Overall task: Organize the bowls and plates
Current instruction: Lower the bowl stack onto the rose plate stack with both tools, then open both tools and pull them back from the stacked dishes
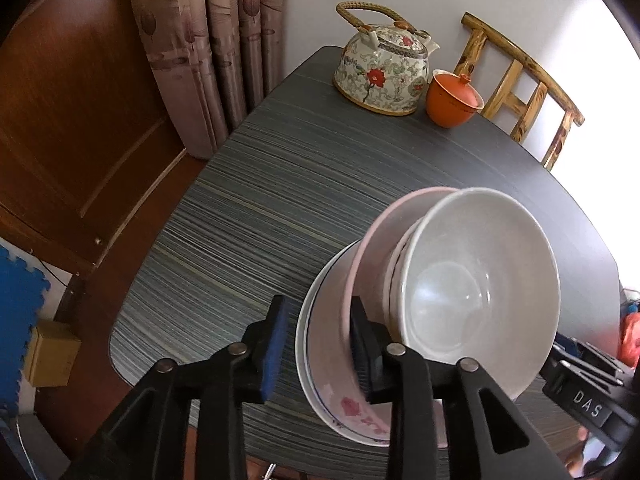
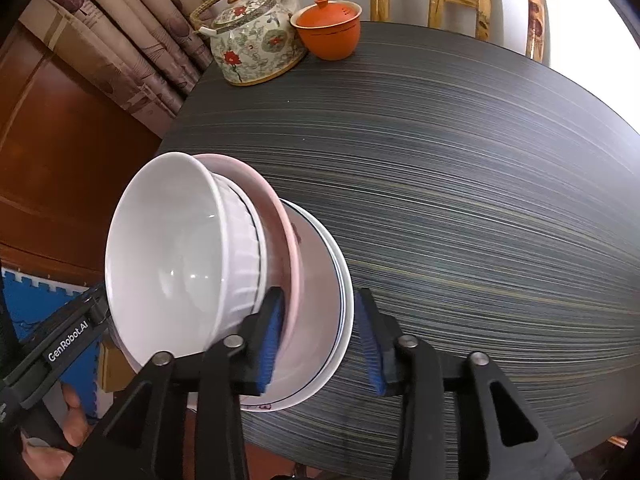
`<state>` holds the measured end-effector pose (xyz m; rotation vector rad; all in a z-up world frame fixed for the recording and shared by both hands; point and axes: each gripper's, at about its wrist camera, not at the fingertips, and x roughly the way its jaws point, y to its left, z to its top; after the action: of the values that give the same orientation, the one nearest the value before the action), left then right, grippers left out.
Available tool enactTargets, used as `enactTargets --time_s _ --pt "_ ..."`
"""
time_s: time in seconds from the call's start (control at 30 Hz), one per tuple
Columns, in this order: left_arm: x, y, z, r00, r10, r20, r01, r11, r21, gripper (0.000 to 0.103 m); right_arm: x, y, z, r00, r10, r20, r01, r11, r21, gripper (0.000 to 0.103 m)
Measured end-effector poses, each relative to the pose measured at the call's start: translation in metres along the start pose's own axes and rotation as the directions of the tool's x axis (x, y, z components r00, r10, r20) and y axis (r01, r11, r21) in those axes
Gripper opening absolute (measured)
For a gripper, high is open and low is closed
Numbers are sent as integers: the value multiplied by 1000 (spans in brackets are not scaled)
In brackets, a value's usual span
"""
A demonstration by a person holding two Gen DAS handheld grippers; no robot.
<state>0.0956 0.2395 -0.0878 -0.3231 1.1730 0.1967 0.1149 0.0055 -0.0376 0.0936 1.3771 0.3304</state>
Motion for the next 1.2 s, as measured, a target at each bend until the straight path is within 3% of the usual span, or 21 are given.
enactTargets --time_s 0.27,0.47,0.77,0.9,1.2 --pt "-9 3 -6 1000 19 24 -19 1000 12 42 -1 -9 -6 1000 -5 15 4 1000 13 60" --pt "-19 5 -15 999 10 46 -10 1000 12 47 -8 -15 -14 999 19 34 -20 1000 20 71" --pt "-37 5 -35 996 23 85 -24 1000 18 54 -25 -16 -28 996 17 92 -15 1000 -18 81" --pt "-48 3 -47 991 71 117 -75 997 28 54 -35 -18 -38 992 18 127 -14 999 -35 83" --pt "-51 14 -77 988 102 112 -104 995 11 54 -45 -19 -66 985 36 166 -26 998 -64 92"
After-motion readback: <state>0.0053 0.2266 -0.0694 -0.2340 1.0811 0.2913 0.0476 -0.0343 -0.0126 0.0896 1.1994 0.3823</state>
